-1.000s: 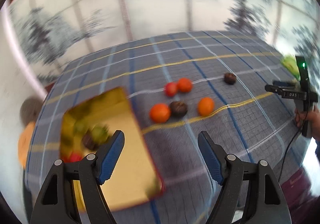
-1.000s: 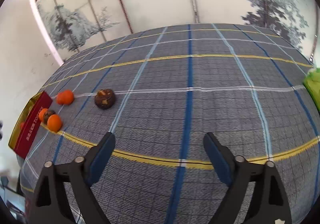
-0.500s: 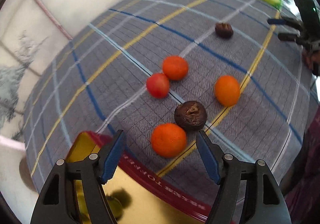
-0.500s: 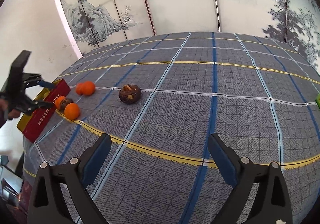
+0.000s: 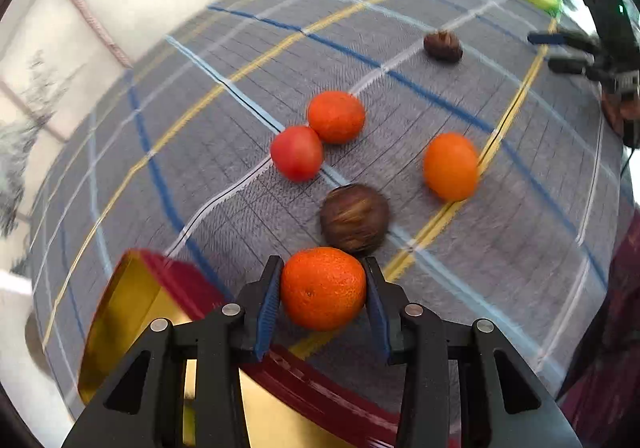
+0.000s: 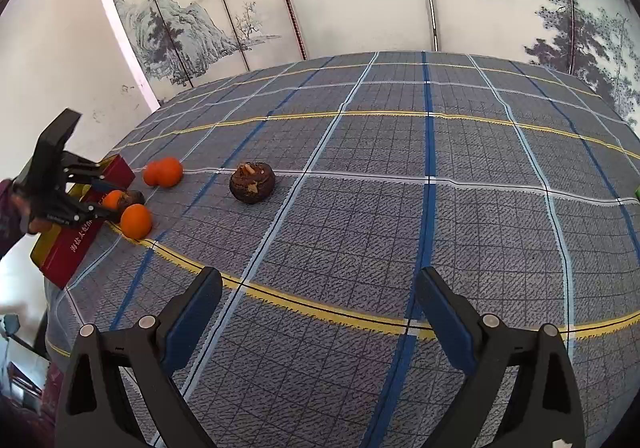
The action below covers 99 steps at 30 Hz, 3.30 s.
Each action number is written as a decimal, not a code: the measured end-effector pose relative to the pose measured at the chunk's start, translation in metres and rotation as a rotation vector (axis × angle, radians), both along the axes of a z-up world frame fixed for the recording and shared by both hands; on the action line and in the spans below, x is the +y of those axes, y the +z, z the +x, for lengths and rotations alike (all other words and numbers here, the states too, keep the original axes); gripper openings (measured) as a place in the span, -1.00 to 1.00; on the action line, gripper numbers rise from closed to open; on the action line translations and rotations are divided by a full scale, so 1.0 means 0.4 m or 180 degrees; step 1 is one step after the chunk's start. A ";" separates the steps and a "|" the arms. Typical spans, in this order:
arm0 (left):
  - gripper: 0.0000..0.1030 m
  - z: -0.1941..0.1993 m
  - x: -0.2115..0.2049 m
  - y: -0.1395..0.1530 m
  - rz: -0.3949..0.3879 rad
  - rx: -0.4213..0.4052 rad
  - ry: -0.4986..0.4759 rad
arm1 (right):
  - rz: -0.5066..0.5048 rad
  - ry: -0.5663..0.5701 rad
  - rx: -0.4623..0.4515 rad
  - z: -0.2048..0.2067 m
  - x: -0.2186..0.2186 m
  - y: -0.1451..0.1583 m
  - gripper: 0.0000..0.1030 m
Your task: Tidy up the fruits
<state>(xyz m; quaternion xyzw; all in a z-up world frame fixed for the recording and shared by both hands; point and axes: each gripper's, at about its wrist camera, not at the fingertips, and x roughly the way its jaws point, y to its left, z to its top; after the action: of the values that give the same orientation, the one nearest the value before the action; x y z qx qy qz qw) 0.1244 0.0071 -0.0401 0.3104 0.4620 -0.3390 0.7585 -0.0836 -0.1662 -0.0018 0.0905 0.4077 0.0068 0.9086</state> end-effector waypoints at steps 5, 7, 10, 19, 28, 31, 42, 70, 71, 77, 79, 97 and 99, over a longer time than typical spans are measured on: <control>-0.21 -0.080 0.010 0.085 -0.0430 -0.0193 0.0450 | -0.0020 0.0039 0.0015 -0.001 0.008 0.001 0.87; -0.21 -0.115 0.020 0.117 -0.0659 -0.0189 0.0715 | 0.0016 0.0036 -0.0038 -0.005 0.015 0.012 0.87; -0.21 -0.165 0.026 0.151 -0.0865 -0.0224 0.1020 | 0.0395 0.0301 -0.0261 0.001 0.055 0.047 0.87; -0.21 -0.269 0.104 0.185 -0.1223 -0.0194 0.1683 | -0.0112 0.1679 -0.0117 0.163 0.382 0.022 0.83; -0.21 -0.323 0.195 0.175 -0.1181 -0.0253 0.1971 | -0.0088 0.1347 -0.0197 0.185 0.356 0.014 0.71; -0.21 -0.329 0.206 0.174 -0.1261 -0.0232 0.2006 | -0.0054 0.0854 -0.0273 0.185 0.244 0.027 0.72; -0.20 -0.335 0.194 0.172 -0.1286 -0.0194 0.2041 | -0.0287 0.0718 0.0265 0.320 0.139 -0.040 0.05; -0.20 -0.364 0.394 0.126 -0.1435 -0.0379 0.2720 | -0.0156 0.0580 0.0293 0.167 0.188 -0.034 -0.31; -0.20 -0.363 0.400 0.124 -0.1438 -0.0380 0.2740 | -0.0162 0.0581 0.0295 0.167 0.189 -0.035 -0.31; -0.20 -0.349 0.424 0.107 -0.1422 -0.0386 0.2824 | -0.0106 0.0578 0.0293 0.167 0.187 -0.036 -0.30; -0.20 -0.345 0.424 0.103 -0.1380 -0.0427 0.2833 | -0.0116 0.0579 0.0294 0.167 0.187 -0.036 -0.30; -0.20 -0.291 0.427 0.061 -0.1211 -0.0499 0.2872 | -0.0110 0.0579 0.0295 0.166 0.187 -0.035 -0.30; -0.20 -0.287 0.425 0.058 -0.1185 -0.0519 0.2867 | -0.0114 0.0580 0.0295 0.166 0.186 -0.035 -0.30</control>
<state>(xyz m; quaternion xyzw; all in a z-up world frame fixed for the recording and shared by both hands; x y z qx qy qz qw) 0.0096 0.1771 -0.0168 -0.0354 0.4210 -0.0289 0.9059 -0.0171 -0.0917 -0.0157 0.0371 0.4559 0.0779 0.8858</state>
